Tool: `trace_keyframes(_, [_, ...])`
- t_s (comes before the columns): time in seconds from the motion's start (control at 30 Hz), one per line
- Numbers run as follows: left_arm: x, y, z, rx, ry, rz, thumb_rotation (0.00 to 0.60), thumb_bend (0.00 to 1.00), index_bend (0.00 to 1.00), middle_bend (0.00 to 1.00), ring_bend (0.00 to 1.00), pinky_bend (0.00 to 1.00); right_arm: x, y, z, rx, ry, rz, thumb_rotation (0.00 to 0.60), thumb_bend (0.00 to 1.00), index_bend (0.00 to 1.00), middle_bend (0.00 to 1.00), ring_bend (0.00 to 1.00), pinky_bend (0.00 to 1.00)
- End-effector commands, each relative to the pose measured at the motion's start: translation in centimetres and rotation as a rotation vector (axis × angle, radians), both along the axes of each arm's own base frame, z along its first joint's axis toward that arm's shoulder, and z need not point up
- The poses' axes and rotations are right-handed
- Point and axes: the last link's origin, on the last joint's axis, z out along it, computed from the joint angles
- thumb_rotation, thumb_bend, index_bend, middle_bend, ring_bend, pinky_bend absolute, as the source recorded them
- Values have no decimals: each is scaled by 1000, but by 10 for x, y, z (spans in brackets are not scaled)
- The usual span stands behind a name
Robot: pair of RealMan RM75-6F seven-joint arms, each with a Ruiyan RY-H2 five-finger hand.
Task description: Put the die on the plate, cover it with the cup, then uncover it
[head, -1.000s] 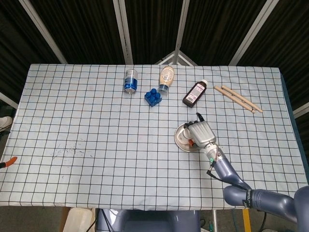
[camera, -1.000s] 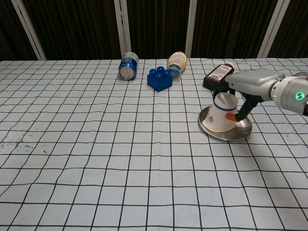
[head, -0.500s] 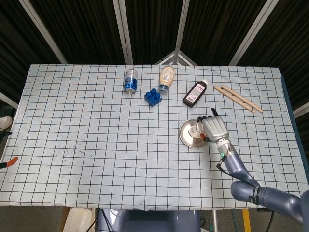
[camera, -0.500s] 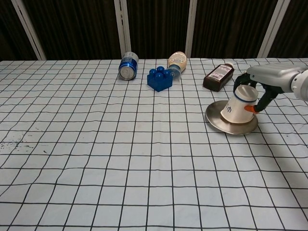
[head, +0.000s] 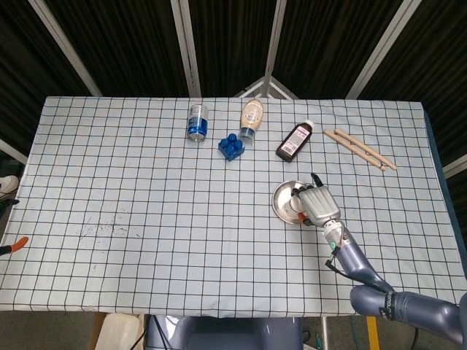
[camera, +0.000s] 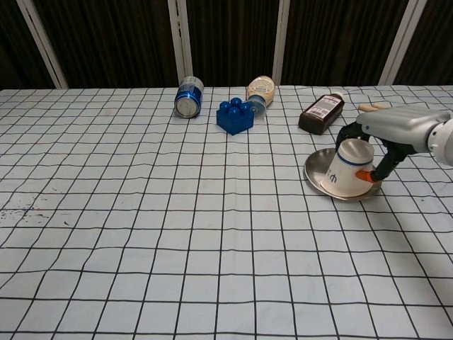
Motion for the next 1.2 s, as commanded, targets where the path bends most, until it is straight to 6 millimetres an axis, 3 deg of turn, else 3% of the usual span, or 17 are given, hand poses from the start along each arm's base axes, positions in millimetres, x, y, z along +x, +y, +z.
trace_keyframes(0.03, [0,0,1,2,-1,1,600,217,257,0,0,63,6,-4,-6,6,-10,4,600,442,486,398,351,0])
trace_keyframes(0.3, [-1,0,2,4,-4,2,600,217,257,0,0,63,12,-23,-10,-18,-25,-2,600,444,486,398,351,0])
trace_keyframes(0.6, [-2,1,0,-1,1,6,600,217,261,0,0,63,-6,-38,4,-73,-21,-49,600,446,488,397,351,0])
trace_keyframes(0.9, [-1,1,0,1,3,8,600,217,262,0,0,63,-25,-32,23,-98,-12,-74,600,446,488,397,342,0])
trace_keyframes(1.2, [0,1,-3,-9,6,4,600,217,262,0,0,63,-12,-17,48,-118,-53,-30,600,446,488,398,340,0])
